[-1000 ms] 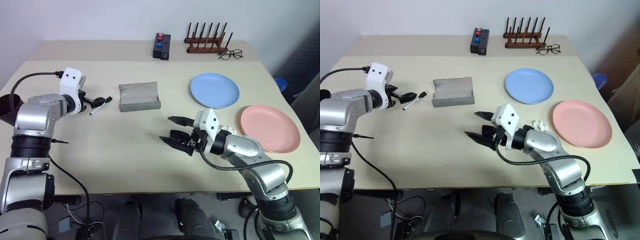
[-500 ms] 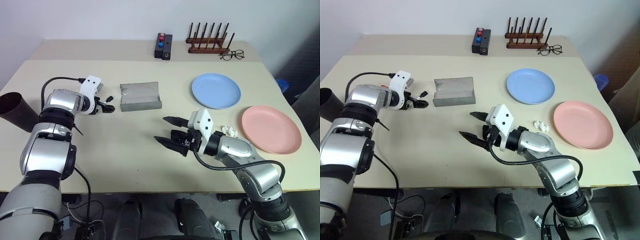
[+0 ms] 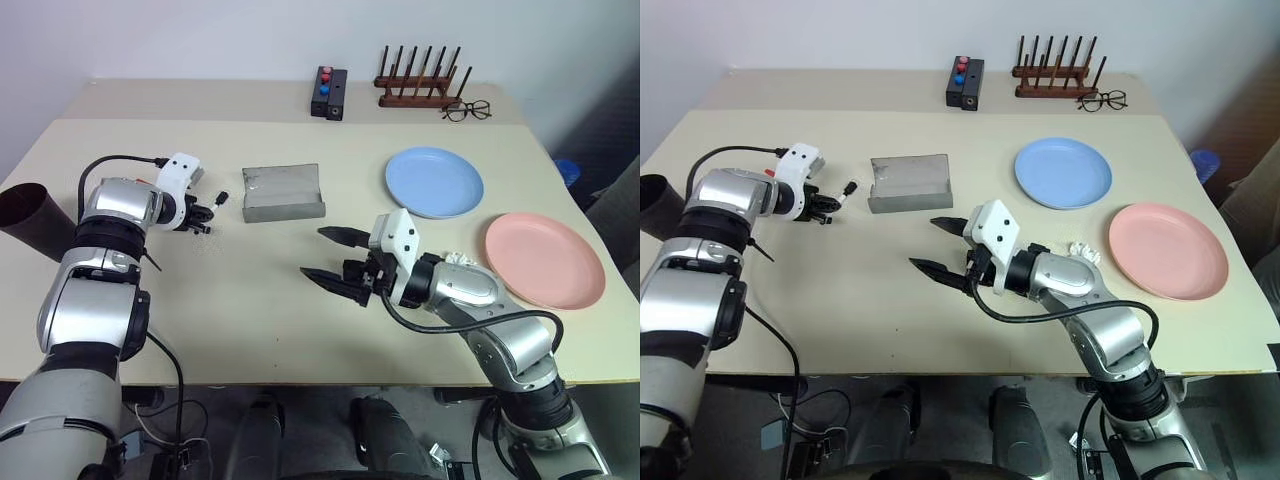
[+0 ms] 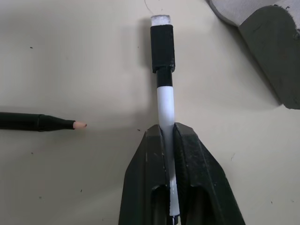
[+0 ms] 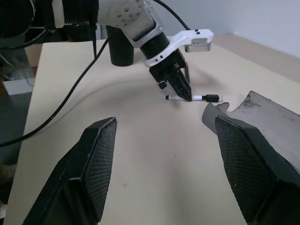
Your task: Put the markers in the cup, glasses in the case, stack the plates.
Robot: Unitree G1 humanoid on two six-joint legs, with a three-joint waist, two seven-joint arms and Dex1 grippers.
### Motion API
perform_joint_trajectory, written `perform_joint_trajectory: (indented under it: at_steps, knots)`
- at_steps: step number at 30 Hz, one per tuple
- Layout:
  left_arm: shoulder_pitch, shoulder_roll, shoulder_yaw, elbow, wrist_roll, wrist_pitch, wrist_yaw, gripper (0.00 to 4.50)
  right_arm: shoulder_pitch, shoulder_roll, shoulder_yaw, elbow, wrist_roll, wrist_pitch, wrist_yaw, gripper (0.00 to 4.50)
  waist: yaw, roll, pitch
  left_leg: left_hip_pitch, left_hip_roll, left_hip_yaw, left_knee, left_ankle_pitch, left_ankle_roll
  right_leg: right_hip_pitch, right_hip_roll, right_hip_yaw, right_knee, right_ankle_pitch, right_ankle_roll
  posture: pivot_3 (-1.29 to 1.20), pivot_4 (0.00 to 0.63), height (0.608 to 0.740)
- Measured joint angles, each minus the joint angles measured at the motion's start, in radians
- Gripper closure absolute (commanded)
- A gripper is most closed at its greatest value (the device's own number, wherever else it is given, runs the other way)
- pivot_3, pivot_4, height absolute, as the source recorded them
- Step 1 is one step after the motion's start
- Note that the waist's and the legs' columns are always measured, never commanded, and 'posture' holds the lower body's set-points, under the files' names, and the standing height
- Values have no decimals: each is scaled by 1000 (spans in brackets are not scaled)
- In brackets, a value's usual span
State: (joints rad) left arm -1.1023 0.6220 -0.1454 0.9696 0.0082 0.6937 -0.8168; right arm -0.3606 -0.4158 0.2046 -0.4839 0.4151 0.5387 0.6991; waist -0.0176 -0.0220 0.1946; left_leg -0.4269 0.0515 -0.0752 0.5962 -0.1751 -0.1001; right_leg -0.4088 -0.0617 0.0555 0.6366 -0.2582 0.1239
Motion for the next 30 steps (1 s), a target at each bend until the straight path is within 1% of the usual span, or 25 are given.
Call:
perform_joint_trajectory:
  at_steps: [2, 5, 7, 9, 12, 14, 16, 18, 21, 25, 30]
  knots:
    - [41, 2, 33, -58, -12, -33, 30, 4469, -5, 4, 6, 7, -2, -6, 3, 1114, -1, 0, 0, 0, 0, 0, 0, 0, 0, 0, 0, 0, 0, 0, 0, 0, 150, 738]
    - [129, -1, 140, -195, -44, -173, 142, 4469, -38, 24, 21, 42, -41, -50, -5, 1114, -3, -1, 0, 0, 0, 0, 0, 0, 0, -1, 0, 0, 2, 0, 0, 0, 150, 738]
    - [197, -17, 255, -342, -66, -287, 292, 4469, -65, 60, 23, 65, -55, -98, -7, 1114, -3, -1, 0, 0, 0, 0, 0, 0, -1, -2, 0, 0, 3, 0, 1, 0, 150, 738]
    - [222, -24, 336, -435, -87, -321, 393, 4469, -78, 92, 25, 70, -46, -118, -2, 1114, -1, -1, 0, 1, 0, -1, 0, 0, -1, -2, 0, 0, 6, 0, 1, 0, 150, 738]
    - [307, -37, 498, -601, -63, -419, 666, 4469, -90, 157, 28, 84, -17, -135, 7, 1114, -10, -1, 0, 3, 0, 0, 0, 0, -1, -2, 0, 0, 9, 0, 1, 0, 150, 738]
    - [369, -28, 581, -677, -39, -438, 787, 4469, -95, 181, 31, 100, -5, -139, 12, 1114, -15, 0, 0, 4, 0, -1, 0, 0, -1, -1, 0, 0, 11, 0, 1, 0, 150, 738]
    - [442, -20, 651, -740, -29, -443, 868, 4469, -98, 196, 32, 126, 3, -139, 19, 1114, -16, -1, 0, 5, 0, -1, 0, 1, -2, 0, 0, 0, 11, 0, 1, 0, 150, 738]
    - [519, -16, 708, -794, -19, -444, 918, 4469, -103, 214, 33, 152, 18, -135, 29, 1114, -15, -1, 0, 5, 0, -1, 0, 1, -2, 0, 0, 0, 11, 0, 1, 0, 150, 738]
    - [596, -15, 754, -849, -17, -446, 957, 4469, -108, 225, 34, 176, 38, -131, 47, 1114, -7, -3, -1, 5, 0, -1, 0, 2, -3, 0, 0, 0, 11, 0, 1, 0, 150, 738]
    - [635, -19, 772, -873, -24, -465, 973, 4469, -114, 242, 39, 199, 53, -131, 65, 1114, 6, -3, -1, 6, 0, 0, 0, 2, -4, 1, 0, 0, 10, 0, 1, 0, 150, 738]
    - [637, -33, 764, -853, -40, -504, 980, 4469, -114, 244, 44, 206, 60, -131, 75, 1114, 1, -4, -1, 6, 0, 0, 0, 2, -4, 0, 0, 0, 10, 0, 1, 0, 150, 738]
